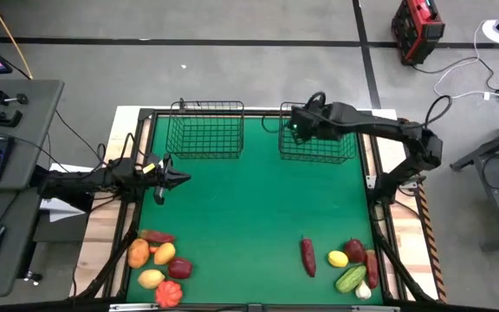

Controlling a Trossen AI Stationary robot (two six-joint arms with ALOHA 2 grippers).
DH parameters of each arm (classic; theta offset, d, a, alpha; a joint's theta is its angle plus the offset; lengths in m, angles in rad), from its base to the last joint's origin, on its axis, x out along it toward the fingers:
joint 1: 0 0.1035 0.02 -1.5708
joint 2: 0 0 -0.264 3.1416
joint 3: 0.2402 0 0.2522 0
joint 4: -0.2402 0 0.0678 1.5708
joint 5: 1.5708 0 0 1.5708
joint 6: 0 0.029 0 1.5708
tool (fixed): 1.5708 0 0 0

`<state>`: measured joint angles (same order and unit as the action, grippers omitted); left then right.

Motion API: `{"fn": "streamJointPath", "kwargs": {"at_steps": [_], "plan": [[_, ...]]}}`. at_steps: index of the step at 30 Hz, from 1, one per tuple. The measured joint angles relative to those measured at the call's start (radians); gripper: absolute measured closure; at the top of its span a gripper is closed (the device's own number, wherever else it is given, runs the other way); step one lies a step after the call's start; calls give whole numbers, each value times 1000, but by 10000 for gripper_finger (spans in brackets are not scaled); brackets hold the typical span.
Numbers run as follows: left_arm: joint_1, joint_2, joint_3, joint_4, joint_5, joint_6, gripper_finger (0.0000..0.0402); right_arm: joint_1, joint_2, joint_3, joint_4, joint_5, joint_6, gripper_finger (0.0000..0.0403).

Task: Sort produce into baskets
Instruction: Put the red tomato into the right wire basket

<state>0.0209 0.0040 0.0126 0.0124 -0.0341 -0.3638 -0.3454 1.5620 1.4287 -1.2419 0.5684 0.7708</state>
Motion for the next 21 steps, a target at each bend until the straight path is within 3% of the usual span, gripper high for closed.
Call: {"fn": "streamJointPath", "kwargs": {"at_steps": [4, 12, 21], "plan": [[0, 0, 0, 0, 0, 0, 402, -47, 0, -63, 67, -76, -76, 101], [0, 0, 0, 0, 0, 0, 402, -36, -8, -90, 74, -138, -176, 97], [0, 0, 0, 0, 0, 0, 402, -19, -43, -90, 74, -125, -198, 95]]}}
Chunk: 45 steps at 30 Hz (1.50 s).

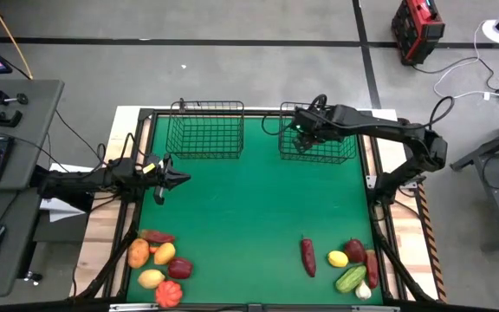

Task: Sort produce into baskets
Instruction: Put the red tomato into the right wire basket, then put the middle red chili pepper into the left wire basket

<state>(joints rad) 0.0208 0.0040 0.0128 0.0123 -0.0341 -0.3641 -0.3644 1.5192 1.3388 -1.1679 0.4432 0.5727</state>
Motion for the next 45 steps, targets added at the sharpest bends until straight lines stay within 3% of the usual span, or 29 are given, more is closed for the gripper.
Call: {"fn": "streamJointPath", "kwargs": {"at_steps": [8, 16, 25, 30, 37, 45], "plan": [[0, 0, 0, 0, 0, 0, 401, -17, 0, 0, 12, -20, -77, 91], [0, 0, 0, 0, 0, 0, 402, -57, 0, 0, 15, -95, -84, 10], [0, 0, 0, 0, 0, 0, 402, -61, -10, 0, 12, -146, -153, 31], [0, 0, 0, 0, 0, 0, 401, -39, -95, 0, -28, -234, -155, 31], [0, 0, 0, 0, 0, 0, 401, 123, -284, 1, -31, -322, 1, 31], [0, 0, 0, 0, 0, 0, 401, 465, -347, 2, -29, -329, 368, 31]]}}
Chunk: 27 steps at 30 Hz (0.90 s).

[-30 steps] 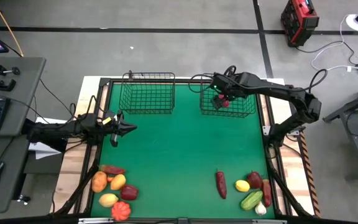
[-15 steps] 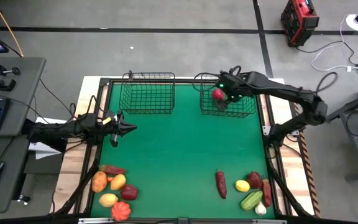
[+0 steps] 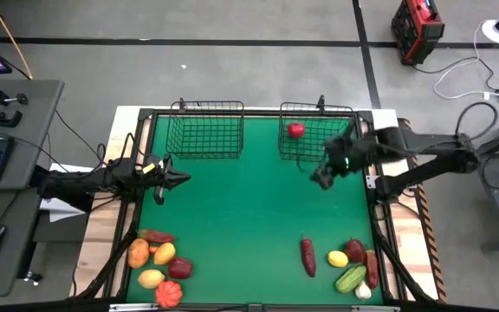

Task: Sort produce into baskets
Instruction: Put the middle red chili pepper into the left wire basket

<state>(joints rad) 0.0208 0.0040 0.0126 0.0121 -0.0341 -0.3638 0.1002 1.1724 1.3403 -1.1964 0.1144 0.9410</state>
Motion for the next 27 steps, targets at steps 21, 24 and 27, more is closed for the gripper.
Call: {"fn": "streamJointPath", "kwargs": {"at_steps": [21, 24, 27], "plan": [[0, 0, 0, 0, 0, 0, 401, 476, 450, 0, 160, -198, 538, 31], [0, 0, 0, 0, 0, 0, 402, 489, 518, 0, 162, -216, 611, 31], [0, 0, 0, 0, 0, 0, 401, 491, 575, 0, 164, -227, 665, 31]]}}
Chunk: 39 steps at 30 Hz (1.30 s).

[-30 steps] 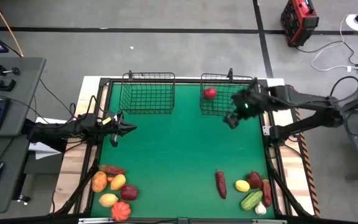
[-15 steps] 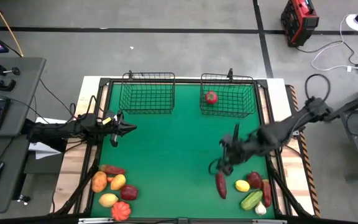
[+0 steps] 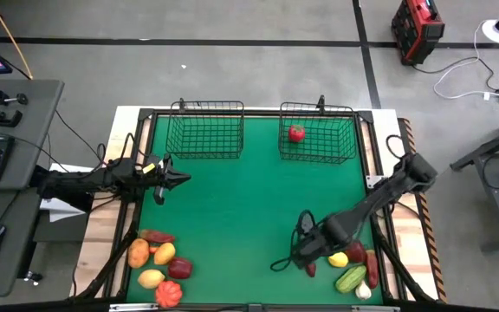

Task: Sort produce into baskets
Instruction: Put the middle red chili pepper into the left wire basket

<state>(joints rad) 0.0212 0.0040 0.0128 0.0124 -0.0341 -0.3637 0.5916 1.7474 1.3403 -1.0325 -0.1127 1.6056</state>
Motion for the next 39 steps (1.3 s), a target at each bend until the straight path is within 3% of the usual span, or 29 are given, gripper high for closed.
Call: {"fn": "streamJointPath", "kwargs": {"at_steps": [22, 26, 31, 32, 39], "plan": [[0, 0, 0, 0, 0, 0, 402, -10, 249, 1, 88, -11, 45, 45], [0, 0, 0, 0, 0, 0, 402, -10, 262, 5, 99, -17, 35, 113], [0, 0, 0, 0, 0, 0, 401, -24, 237, 3, 73, 14, -6, 286], [0, 0, 0, 0, 0, 0, 401, -30, 230, 9, 54, 46, -22, 302], [0, 0, 0, 0, 0, 0, 401, -174, 126, 157, -33, 333, -341, 300]]}}
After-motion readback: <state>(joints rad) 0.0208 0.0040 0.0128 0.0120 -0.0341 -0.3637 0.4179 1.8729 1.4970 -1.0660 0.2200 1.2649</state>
